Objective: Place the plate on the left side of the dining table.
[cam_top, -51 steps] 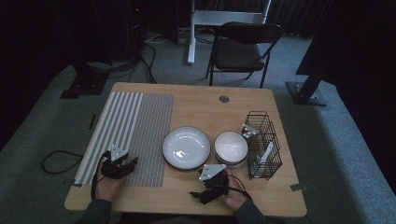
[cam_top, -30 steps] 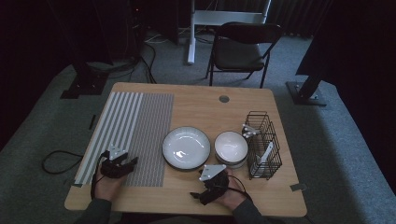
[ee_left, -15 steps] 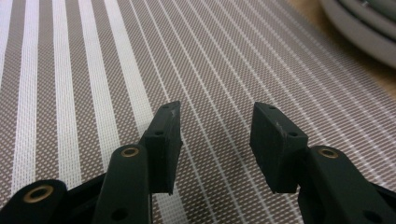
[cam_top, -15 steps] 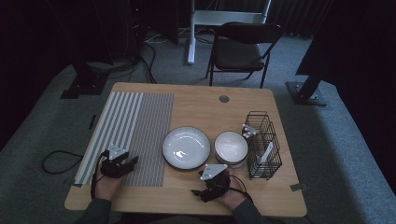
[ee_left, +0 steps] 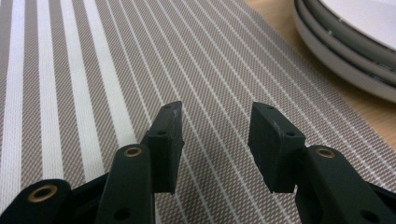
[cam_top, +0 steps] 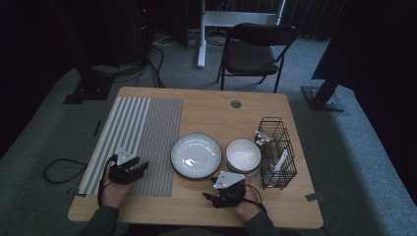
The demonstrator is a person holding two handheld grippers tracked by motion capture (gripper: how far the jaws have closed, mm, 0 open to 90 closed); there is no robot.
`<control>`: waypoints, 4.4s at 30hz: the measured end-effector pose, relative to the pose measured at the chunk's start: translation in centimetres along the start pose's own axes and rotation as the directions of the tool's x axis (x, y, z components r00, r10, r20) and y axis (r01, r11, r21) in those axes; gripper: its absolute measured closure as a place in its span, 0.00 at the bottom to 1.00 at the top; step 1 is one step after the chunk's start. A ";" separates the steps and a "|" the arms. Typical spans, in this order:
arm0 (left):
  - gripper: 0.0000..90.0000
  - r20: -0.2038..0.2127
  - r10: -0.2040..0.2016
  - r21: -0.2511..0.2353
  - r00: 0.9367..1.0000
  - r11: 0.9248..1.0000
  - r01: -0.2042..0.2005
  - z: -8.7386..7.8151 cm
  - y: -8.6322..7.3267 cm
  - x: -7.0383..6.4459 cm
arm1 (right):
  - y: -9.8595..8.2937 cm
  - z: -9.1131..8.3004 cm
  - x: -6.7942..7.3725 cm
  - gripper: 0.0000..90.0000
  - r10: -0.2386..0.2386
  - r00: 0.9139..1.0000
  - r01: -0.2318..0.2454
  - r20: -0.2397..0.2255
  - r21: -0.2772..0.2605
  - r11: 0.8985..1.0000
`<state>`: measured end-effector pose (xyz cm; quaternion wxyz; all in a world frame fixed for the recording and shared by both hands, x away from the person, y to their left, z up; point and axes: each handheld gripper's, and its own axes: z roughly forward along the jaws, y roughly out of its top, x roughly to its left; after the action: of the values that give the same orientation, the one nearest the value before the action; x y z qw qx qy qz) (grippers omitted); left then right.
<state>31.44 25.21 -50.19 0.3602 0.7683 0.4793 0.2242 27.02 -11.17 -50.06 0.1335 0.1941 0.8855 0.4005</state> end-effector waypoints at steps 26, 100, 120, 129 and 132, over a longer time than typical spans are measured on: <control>0.72 0.096 0.078 -0.065 0.992 0.995 -0.072 2.4 5.9 -3.5 | 1.3 -0.9 -1.1 0.83 0.058 0.988 -0.045 0.144 -0.088 0.995; 0.98 0.147 -0.047 -0.022 0.988 0.998 0.050 7.6 9.3 -4.4 | 1.3 0.2 -0.6 0.94 0.062 0.961 -0.042 0.268 -0.081 0.996; 0.95 0.150 -0.071 -0.017 0.986 0.997 0.074 7.7 9.4 -4.3 | 1.5 0.4 -0.3 0.96 0.046 0.953 -0.027 0.301 -0.065 0.998; 0.96 0.154 -0.090 -0.016 0.984 0.995 0.094 7.8 9.2 -4.2 | 1.6 0.5 -0.3 0.97 0.038 0.946 -0.022 0.320 -0.055 0.998; 0.96 0.153 -0.090 -0.019 0.984 0.995 0.094 7.7 9.2 -4.3 | 1.6 0.6 -0.3 0.98 0.038 0.944 -0.022 0.328 -0.052 0.998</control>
<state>40.21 16.18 -48.01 0.4154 0.7554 0.4826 0.1545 27.88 -9.94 -49.19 0.2777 0.2684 0.8381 0.3853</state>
